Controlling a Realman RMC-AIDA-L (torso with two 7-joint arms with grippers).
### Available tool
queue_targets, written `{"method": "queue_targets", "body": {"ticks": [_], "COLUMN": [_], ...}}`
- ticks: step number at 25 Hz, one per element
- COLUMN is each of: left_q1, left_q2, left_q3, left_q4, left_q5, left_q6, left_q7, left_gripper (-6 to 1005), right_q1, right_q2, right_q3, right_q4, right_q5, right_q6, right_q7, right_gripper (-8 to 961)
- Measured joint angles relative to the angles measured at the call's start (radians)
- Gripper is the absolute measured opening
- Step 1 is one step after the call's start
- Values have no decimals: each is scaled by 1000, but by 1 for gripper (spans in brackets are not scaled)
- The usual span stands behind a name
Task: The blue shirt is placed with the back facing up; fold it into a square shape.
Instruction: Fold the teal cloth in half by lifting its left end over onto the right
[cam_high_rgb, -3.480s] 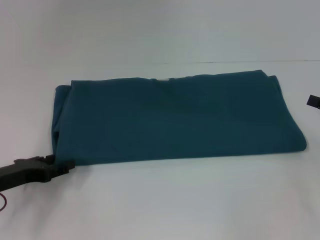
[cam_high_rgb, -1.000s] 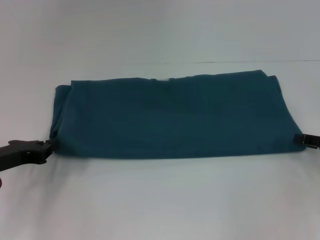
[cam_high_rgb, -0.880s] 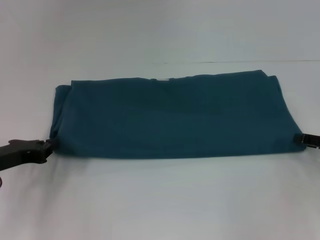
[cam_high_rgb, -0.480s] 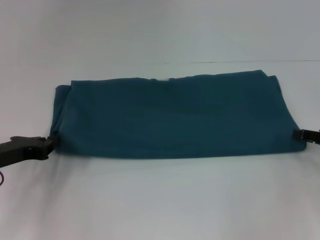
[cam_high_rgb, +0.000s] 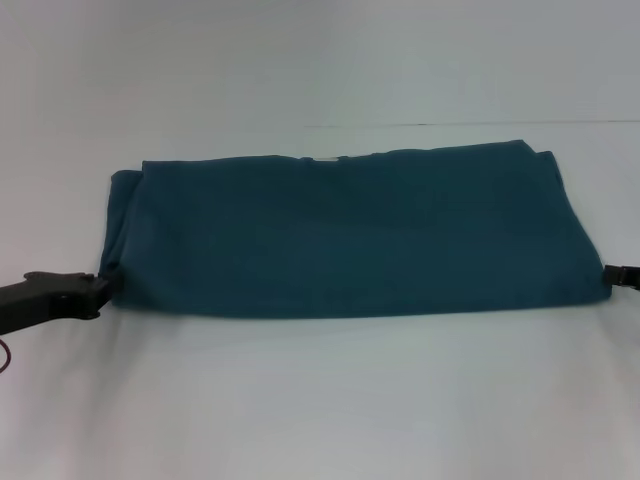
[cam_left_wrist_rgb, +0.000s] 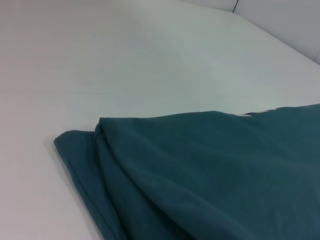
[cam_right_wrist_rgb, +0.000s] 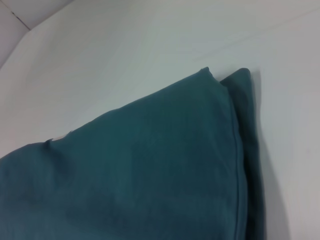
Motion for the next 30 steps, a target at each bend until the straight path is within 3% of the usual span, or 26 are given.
{"method": "queue_targets", "body": {"ticks": [6,8,30], "left_q1": [0,2,18], "left_q2": [-1,-1,4], "left_q3": [0,-3,-9], "left_q4": [0,0,38], "left_q5": [2,3,3], "left_q6": [0,0,9], "left_q7": [0,0,0], "left_gripper": [1,1,25], "right_q1": [-6,-8,-34], "right_q2": [2,3,11], "right_q3": [-3,4,9], "right_q4": [1,1,21], "right_q5": [1,4,63], "right_q6": [0,-5,-30], "right_q7": [-3,-14,-79], "right_gripper": [19,-1,67]}}
